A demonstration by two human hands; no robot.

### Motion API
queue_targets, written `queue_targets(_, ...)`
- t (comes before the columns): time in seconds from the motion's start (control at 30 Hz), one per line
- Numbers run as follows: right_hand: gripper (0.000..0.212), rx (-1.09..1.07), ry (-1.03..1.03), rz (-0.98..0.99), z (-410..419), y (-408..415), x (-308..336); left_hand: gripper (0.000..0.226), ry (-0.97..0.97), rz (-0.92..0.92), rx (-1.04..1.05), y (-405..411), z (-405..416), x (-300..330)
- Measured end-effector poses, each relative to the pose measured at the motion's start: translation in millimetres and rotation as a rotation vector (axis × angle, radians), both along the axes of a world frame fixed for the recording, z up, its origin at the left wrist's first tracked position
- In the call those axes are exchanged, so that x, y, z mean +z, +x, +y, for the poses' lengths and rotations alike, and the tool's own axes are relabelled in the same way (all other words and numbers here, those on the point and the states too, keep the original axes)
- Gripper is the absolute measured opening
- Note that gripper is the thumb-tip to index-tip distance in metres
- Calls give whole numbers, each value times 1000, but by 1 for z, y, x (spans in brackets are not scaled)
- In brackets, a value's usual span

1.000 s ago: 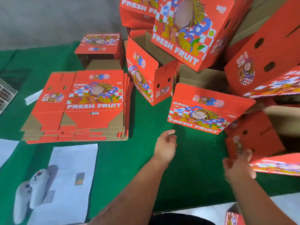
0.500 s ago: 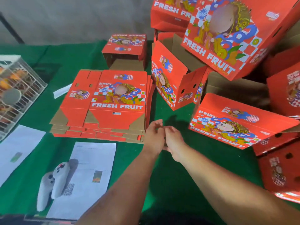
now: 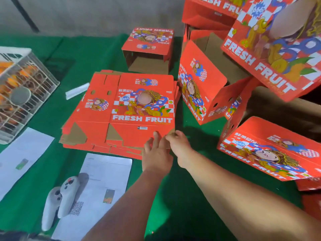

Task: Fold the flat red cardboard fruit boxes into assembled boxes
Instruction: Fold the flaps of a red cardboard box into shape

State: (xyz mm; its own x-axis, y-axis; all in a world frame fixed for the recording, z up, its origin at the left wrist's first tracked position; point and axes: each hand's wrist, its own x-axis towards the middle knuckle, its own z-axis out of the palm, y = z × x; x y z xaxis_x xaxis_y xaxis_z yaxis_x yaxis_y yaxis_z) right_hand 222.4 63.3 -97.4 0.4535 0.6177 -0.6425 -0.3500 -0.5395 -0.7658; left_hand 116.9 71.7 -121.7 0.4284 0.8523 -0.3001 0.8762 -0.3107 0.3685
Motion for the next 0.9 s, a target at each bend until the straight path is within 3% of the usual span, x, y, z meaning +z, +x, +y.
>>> queue_targets(0.13,5,-182,-62,-7,-1,29,-13,76,26,-209,-85,5,-17,3)
queue_targets(0.23,18,-146,-98,-75,-18,60,-19,61,116,-353,0,-15,-2,8)
queue_targets(0.37,16,-154,-16,-180,-52,84,-16,51,273,-178,346,-68,27,9)
queue_targets(0.5,26,-100,43,-279,-82,91,1,58,56,-315,723,-111,29,11)
queue_targets(0.63,42,-5,128,-420,-112,93,24,56,9,-629,838,-129,18,21)
queue_targets(0.77,39,92,185,-498,-134,90,55,33,-62,-661,839,-132,-2,29)
queue_targets(0.9,27,166,263,-560,-148,102,74,36,-123,-740,926,-131,-20,39)
